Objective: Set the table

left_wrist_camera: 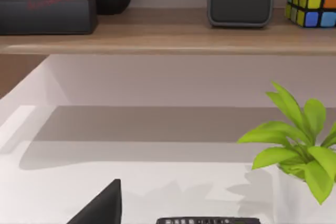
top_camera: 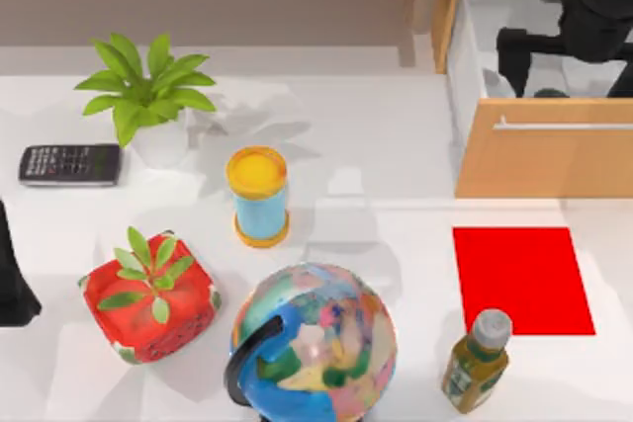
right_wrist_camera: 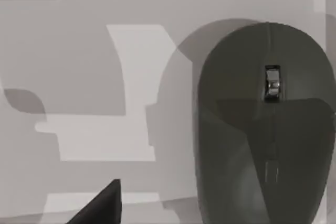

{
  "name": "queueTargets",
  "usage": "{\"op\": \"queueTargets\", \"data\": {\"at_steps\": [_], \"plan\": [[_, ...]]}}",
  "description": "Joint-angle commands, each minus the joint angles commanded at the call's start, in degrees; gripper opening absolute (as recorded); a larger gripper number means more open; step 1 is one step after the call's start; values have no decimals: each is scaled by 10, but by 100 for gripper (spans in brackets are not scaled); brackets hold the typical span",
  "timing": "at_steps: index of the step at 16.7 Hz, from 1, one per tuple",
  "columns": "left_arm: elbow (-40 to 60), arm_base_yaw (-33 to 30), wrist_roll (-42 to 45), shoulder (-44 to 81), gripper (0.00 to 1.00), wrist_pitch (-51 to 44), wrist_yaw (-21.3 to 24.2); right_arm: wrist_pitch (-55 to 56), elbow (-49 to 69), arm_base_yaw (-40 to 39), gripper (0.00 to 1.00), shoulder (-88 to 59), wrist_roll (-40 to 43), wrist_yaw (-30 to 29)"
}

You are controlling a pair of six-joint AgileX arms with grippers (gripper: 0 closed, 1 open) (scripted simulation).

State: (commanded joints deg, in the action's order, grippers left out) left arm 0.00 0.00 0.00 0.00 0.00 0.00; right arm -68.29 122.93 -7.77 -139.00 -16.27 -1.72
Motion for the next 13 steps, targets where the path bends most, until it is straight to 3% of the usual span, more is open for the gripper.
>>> {"op": "queueTargets", "data": {"at_steps": [13], "plan": [[0, 0, 0, 0, 100, 0, 0, 37, -36, -2, 100, 0, 1, -1]]}}
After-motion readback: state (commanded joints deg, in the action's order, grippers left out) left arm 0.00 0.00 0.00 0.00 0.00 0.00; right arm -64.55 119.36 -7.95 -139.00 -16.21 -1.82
